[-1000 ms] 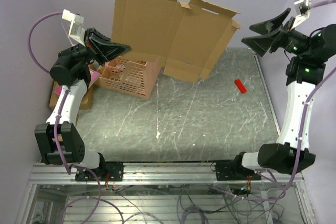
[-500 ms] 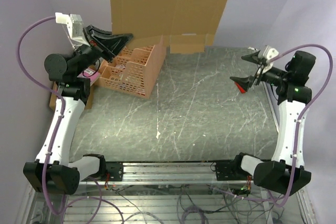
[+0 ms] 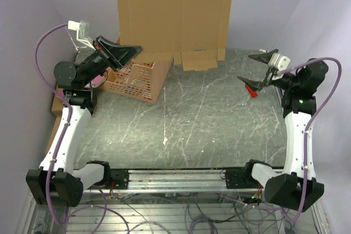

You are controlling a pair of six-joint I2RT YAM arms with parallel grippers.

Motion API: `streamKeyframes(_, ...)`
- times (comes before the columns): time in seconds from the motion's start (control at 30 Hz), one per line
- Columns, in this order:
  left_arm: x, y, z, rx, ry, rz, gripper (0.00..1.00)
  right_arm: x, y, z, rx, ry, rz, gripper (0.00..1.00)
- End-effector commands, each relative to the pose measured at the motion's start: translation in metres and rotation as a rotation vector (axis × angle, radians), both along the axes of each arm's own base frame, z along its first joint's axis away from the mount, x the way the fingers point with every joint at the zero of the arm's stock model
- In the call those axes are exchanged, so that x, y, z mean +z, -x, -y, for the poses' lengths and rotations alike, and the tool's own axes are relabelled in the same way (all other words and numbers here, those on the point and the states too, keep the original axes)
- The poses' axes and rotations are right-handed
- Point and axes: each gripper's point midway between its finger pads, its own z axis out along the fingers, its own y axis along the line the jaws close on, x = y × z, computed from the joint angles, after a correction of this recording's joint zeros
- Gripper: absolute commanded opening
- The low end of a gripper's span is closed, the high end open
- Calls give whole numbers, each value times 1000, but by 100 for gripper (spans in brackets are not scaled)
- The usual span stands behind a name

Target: Fold the paper box

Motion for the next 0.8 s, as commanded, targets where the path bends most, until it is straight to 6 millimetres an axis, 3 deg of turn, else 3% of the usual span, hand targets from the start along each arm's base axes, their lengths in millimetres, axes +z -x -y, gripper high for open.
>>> streamKeyframes(0.0,28,39,2,-56,6,81,7,24,-7,-4,29,-112,-69,80)
streamKeyframes(0.37,32,62,11,-169,73,80,7,38,2,-21,126,-207,-209,69)
streamKeyframes(0.77,27,63,19,-185,56,59,7,61,28,-31,178,-225,-223,66)
